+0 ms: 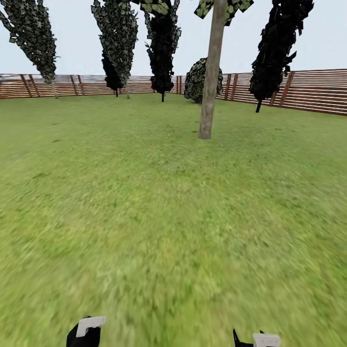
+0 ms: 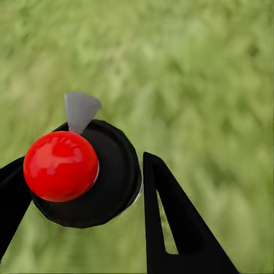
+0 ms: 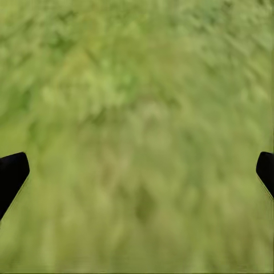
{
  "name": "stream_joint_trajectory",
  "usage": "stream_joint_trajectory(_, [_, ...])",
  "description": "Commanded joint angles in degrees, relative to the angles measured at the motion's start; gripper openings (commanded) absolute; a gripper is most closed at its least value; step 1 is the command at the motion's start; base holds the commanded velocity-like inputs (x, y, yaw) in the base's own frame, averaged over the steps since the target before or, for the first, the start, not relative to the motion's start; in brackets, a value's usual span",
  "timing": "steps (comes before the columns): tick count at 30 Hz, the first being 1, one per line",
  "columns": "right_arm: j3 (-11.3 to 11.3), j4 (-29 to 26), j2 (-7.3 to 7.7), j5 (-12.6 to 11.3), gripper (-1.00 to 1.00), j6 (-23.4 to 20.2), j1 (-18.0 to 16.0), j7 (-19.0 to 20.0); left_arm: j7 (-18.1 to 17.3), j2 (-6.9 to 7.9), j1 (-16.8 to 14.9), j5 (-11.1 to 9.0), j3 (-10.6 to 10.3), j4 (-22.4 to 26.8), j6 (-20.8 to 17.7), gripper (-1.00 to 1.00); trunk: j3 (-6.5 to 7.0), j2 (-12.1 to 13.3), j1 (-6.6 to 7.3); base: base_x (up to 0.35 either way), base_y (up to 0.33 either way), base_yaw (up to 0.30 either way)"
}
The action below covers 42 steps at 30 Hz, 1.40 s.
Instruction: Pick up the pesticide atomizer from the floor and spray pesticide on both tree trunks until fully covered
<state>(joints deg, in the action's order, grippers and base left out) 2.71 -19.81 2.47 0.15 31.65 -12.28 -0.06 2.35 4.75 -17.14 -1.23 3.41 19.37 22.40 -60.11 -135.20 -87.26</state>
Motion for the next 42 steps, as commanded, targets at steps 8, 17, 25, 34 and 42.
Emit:
stream_joint_trajectory(8, [0.1, 0.0, 0.05, 0.0, 1.0, 0.2, 0.0, 0.0, 0.0, -0.01, 0.0, -0.2, 0.0, 0.0, 0.2, -1.0, -0.05, 0.0, -0.02, 0.34, 0.0, 0.0])
stream_joint_trajectory(17, [0.1, 0.0, 0.05, 0.0, 1.0, 0.2, 0.0, 0.0, 0.0, -0.01, 0.0, -0.2, 0.0, 0.0, 0.2, -1.0, -0.05, 0.0, -0.02, 0.34, 0.0, 0.0])
stream_joint_trajectory(25, [0.1, 0.0, 0.07, 0.0, 1.0, 0.2, 0.0, 0.0, 0.0, -0.01, 0.0, -0.1, 0.0, 0.0, 0.2, -1.0, -0.05, 0.0, -0.02, 0.34, 0.0, 0.0])
stream_joint_trajectory(34, [0.1, 0.0, 0.07, 0.0, 1.0, 0.2, 0.0, 0.0, 0.0, -0.01, 0.0, -0.1, 0.0, 0.0, 0.2, -1.0, -0.05, 0.0, -0.02, 0.34, 0.0, 0.0])
stream_joint_trajectory(42, [0.1, 0.0, 0.08, 0.0, 1.0, 0.2, 0.0, 0.1, 0.0, -0.01, 0.0, -0.2, 0.0, 0.0, 0.2, -1.0, -0.05, 0.0, -0.02, 0.34, 0.0, 0.0])
